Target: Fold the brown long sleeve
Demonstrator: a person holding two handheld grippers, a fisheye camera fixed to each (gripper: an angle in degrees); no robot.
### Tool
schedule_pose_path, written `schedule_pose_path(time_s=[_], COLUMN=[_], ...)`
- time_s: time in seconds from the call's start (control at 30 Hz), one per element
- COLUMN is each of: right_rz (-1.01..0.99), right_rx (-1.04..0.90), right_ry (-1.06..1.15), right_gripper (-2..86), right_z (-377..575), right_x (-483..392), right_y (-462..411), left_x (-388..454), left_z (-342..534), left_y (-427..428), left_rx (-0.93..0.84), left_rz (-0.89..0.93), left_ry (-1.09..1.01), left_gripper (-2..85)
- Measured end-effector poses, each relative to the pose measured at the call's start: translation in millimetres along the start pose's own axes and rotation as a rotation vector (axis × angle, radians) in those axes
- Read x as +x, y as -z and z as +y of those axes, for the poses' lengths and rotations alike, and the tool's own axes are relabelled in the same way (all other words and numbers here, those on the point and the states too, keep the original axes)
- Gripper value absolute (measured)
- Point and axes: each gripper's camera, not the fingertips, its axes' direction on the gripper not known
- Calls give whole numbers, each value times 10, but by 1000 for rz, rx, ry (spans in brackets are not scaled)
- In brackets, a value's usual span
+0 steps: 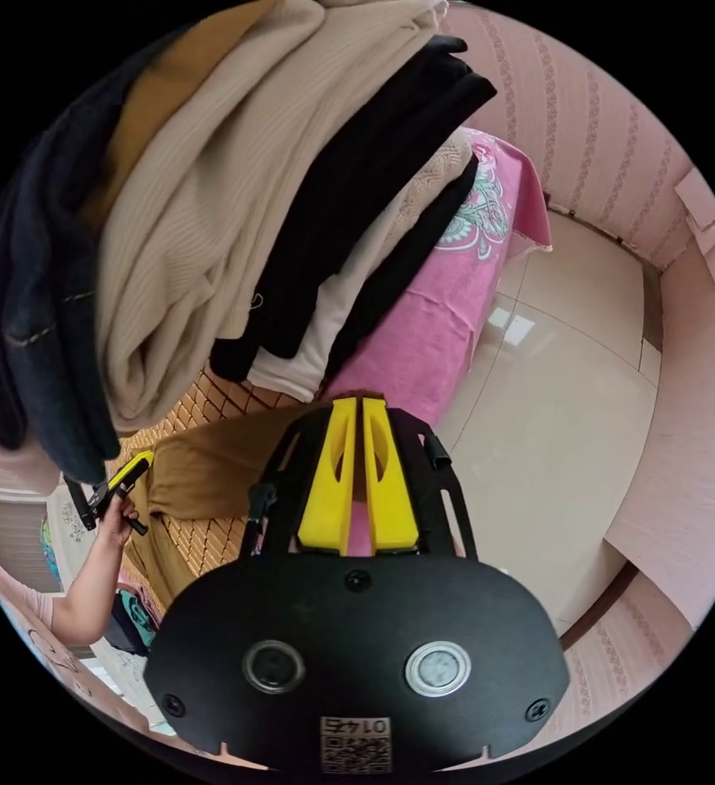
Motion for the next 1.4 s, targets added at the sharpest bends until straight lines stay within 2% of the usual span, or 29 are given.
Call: schedule_pose_path(time_s=[0.1,0.2,0.3,0.37,0.53,0.63,0.7,0.77,0.93,1.07,1.23,1.4], right_rz=[-20,-13,24,50,-87,-155,-143,-45,1,11,64,113], right_rx=[16,25,-48,-149,-462,-533,-559,-583,-591,-624,-580,-773], right_ry=[-44,-95,-54,77,736,925,944,968,982,951,940,954], right_gripper=[26,61,64,60,55,64,70,62,17,12,69,78], right_z=[-27,37,276,490,1350,1760,1909,2037,2053,1994,2126,2477], right_x=[78,180,92,-215,-1879,-2525,-2709,-2795,-2892,-2925,-2948,-2791], right_y=[-26,25,51,-50,-819,-1253,-1486,-1723,-1944,-2143,-2230,-2559], left_x=[-81,-186,-334,-474,-706,-859,-925,-957,-1032,-1147,-1197,-1131], left_z=[115,258,612,1091,2374,3140,3521,3934,4463,4756,5064,5404], left_y=[50,382,812,1044,1282,1389,1459,1512,1512,1553,1633,1620], left_rx=[17,131,221,214,19,-104,-142,-156,-152,-120,-162,-239], left_rz=[22,33,-2,-41,-144,-168,-186,-226,-161,-115,-67,104], left_ry=[34,81,160,249,454,615,689,740,839,890,896,870], left_gripper=[44,55,57,58,59,64,68,74,82,83,86,89])
